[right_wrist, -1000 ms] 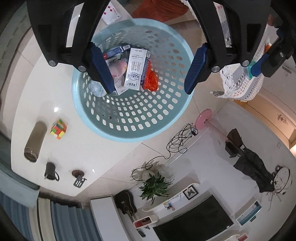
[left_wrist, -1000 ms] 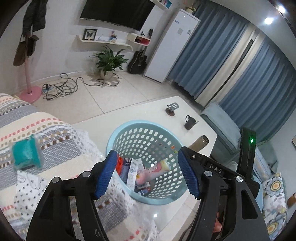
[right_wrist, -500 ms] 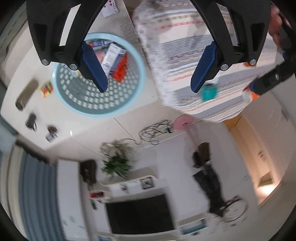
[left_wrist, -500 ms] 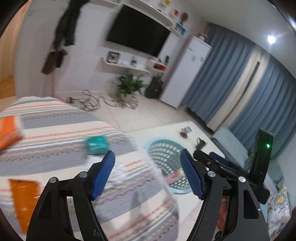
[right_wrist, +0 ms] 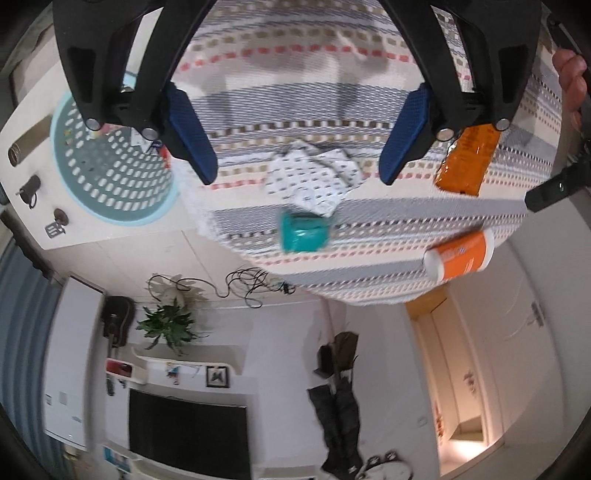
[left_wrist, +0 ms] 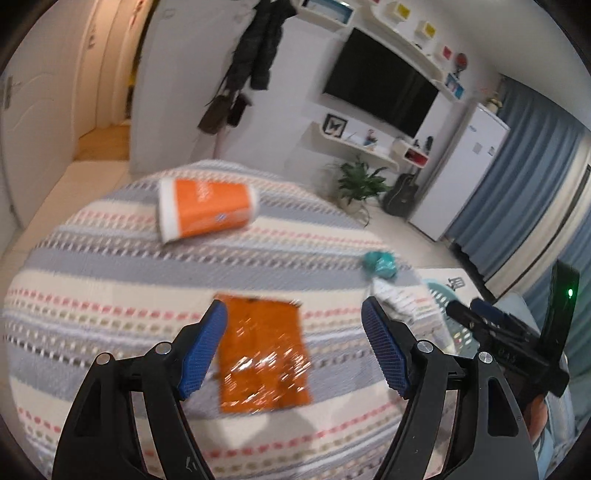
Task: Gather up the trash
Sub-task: 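Move both open tools back over the bed toward the snack bag and paper, then grasp the orange snack bag with the left tool while the right tool grasps the white patterned paper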
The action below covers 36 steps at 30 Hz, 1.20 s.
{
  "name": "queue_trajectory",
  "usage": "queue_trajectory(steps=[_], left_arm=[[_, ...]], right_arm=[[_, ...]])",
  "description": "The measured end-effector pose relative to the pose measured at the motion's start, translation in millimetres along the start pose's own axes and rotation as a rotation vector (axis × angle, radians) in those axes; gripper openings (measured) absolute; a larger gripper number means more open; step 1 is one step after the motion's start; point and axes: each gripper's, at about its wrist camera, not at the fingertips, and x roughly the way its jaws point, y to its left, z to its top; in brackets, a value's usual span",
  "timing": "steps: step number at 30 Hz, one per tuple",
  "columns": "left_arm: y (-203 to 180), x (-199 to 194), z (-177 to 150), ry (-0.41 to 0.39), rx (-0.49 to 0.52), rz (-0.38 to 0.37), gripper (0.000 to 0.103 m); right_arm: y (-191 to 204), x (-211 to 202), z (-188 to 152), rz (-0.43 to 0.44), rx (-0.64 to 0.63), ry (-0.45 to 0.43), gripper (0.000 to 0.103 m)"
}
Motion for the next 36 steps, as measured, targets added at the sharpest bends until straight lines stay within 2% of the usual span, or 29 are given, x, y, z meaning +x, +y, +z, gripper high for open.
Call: queue_trajectory(steps=[3, 6, 12, 14, 16, 19, 23, 26, 29, 31, 36], left_arm=[[8.9, 3.1, -10.4, 0.026, 0.007, -0.007, 0.073], [2.4, 13.7, -20.3, 0.053, 0.049, -0.004, 0.073], [-8.1, 42.5, -36.3, 0.131, 0.115, 0.066, 0.073], [-9.4, 50.9, -39.4, 0.156, 0.132, 0.094, 0.076], [-11.3, 55.6, -43.3, 0.157, 0.158, 0.127, 0.086], [-16.8, 59.3, -47.1, 0.165, 0.188, 0.153, 0.089], [-18.3, 60.9, -50.3, 0.175, 0.206, 0.165, 0.09], [-19.8, 59.8, -52.3, 0.175, 0.213, 0.183, 0.09], [-20.2, 58.1, -51.8, 0.164, 0.203, 0.202, 0.084], [-17.3, 55.2, -51.6, 0.15, 0.186, 0.209, 0.076], [-9.5, 45.3, -51.5, 0.123, 0.137, 0.198, 0.061]], right_arm=[[14.4, 19.2, -2.7, 0.006, -0.021, 0.038, 0.064], [21.3, 31.8, -6.3, 0.017, -0.026, 0.053, 0.058], [32.5, 50.0, -7.3, 0.004, -0.066, 0.06, 0.058], [33.9, 57.6, -7.2, 0.001, -0.071, 0.075, 0.058], [32.0, 65.5, -7.9, 0.0, -0.062, 0.094, 0.058], [28.0, 72.7, -9.5, 0.008, -0.045, 0.119, 0.059], [29.0, 76.8, -9.5, 0.002, -0.051, 0.131, 0.068], [30.0, 82.1, -10.8, -0.019, -0.059, 0.156, 0.069], [30.3, 86.8, -10.7, -0.049, -0.063, 0.171, 0.069], [30.3, 87.6, -11.1, -0.059, -0.065, 0.169, 0.066], [23.8, 84.7, -11.2, -0.054, -0.035, 0.152, 0.039]])
